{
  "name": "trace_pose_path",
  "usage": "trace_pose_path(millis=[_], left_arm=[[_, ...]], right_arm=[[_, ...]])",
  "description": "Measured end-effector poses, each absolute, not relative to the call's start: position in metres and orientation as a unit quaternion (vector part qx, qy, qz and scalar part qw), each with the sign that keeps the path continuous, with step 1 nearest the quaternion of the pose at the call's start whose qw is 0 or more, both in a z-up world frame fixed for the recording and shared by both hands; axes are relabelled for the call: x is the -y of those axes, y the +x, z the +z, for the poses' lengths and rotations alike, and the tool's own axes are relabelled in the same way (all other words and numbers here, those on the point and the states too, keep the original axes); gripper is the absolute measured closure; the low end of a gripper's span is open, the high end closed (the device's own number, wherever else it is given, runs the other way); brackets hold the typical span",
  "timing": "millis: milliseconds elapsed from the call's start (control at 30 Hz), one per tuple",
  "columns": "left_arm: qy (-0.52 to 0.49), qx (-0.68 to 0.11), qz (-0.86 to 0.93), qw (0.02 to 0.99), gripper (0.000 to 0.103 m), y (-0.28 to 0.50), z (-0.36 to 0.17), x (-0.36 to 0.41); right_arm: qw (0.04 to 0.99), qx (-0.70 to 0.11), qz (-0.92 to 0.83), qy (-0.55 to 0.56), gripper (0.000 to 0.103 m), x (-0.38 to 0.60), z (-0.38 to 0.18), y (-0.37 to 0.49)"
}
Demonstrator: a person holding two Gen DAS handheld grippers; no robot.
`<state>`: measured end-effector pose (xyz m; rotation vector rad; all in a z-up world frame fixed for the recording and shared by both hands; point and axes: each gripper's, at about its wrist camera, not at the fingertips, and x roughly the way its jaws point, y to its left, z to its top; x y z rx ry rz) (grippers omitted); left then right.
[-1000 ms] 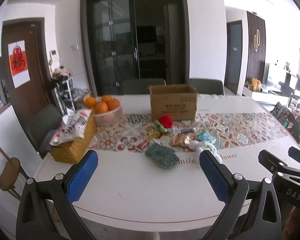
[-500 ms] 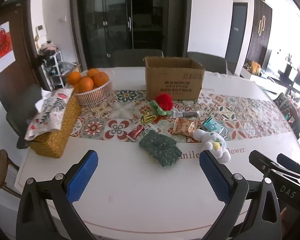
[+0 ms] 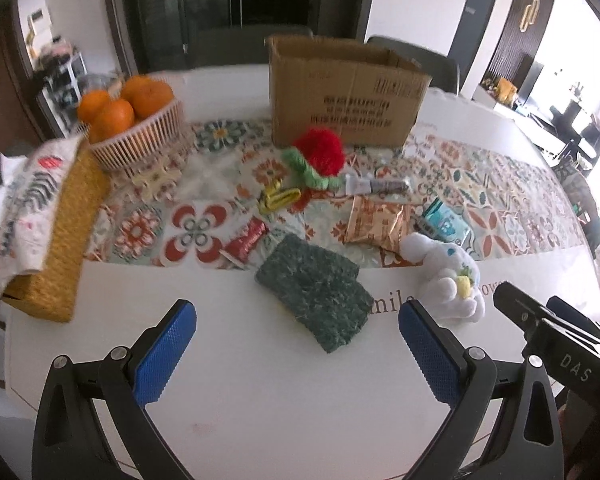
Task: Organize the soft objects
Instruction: 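Grasp the white plush bunny with the right tool while the left tool grasps the green glove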
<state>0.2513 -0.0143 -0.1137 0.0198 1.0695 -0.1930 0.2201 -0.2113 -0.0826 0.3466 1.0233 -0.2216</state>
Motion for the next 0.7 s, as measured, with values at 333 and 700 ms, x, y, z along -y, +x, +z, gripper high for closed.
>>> trace_pose_path(millis=[333, 700], left_arm=[[-0.027, -0.573, -0.054, 0.817, 0.0, 0.287, -0.165, 0.033], [-0.038, -0.621, -0.019, 0.782, 0.0, 0.315, -0.219, 0.054]], right_arm=[[0.827, -0.538, -0.078, 0.141, 0.003, 0.229, -0.123, 0.275], [0.787, -0.595, -0.047, 0.157, 0.004, 0.248, -0.173, 0.313]])
